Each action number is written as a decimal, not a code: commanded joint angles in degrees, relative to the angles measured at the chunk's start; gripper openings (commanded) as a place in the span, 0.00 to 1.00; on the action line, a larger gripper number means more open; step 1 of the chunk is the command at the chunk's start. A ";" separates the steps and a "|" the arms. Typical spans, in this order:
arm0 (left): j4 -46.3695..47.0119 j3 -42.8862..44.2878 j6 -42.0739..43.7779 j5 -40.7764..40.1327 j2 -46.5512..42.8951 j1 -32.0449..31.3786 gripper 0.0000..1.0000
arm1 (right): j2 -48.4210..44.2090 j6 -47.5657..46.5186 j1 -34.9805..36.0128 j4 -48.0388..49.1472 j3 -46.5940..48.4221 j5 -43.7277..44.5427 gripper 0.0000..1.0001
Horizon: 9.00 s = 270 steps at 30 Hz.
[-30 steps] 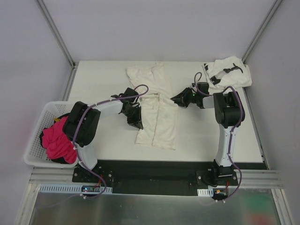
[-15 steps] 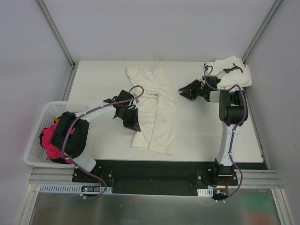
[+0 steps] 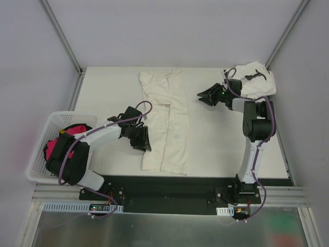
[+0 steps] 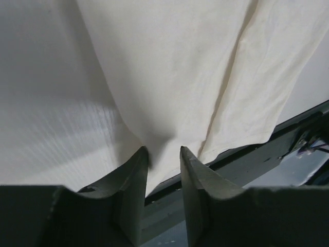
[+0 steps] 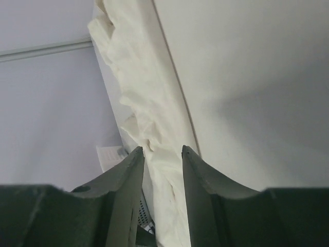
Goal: Fold and stack the t-shirts
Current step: Rotate the tshirt 90 degrees, then grab the bottom of the folded rectangular tshirt with both arms
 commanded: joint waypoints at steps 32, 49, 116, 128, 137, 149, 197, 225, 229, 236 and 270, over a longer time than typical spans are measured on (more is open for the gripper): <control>6.96 43.92 0.64 -8.01 24.95 9.58 0.71 | 23.59 2.99 12.41 -10.22 40.50 -2.69 0.27; 6.96 44.01 -0.24 -5.99 18.73 11.16 0.71 | 34.06 14.79 10.49 -4.41 48.51 0.37 0.34; 9.25 -16.28 0.12 3.85 -25.84 13.18 0.73 | -49.70 -19.05 5.56 -17.34 -49.84 0.82 0.43; 1.88 -21.91 -3.31 1.67 -29.01 6.86 0.73 | -55.23 -19.66 8.45 -22.34 -56.79 0.12 0.43; 1.78 -25.69 -7.36 -2.30 -32.61 2.19 0.73 | -58.58 -18.27 9.95 -20.07 -61.62 1.88 0.44; 10.11 -30.61 -8.68 -2.74 -29.45 1.14 0.72 | -49.27 -14.57 17.07 -10.22 -61.80 2.75 0.45; 11.01 -40.19 -14.74 0.87 -34.80 -4.40 0.76 | -49.33 -3.93 32.80 -4.39 -69.45 10.48 0.41; 11.45 -39.14 -14.30 -1.07 -31.91 -4.57 0.71 | -46.10 -2.88 33.60 -2.49 -66.72 13.74 0.42; 11.45 -38.70 -14.04 -1.24 -31.21 -4.57 0.57 | -44.69 -2.09 33.60 -0.64 -67.07 13.65 0.40; 11.45 -37.38 -13.42 -1.68 -29.27 -4.57 0.31 | -44.69 -1.65 33.60 -0.46 -67.42 14.53 0.31; 11.71 -29.12 -10.00 -4.32 -27.61 -4.57 0.00 | -53.66 -4.55 33.60 -9.78 -63.65 18.49 0.01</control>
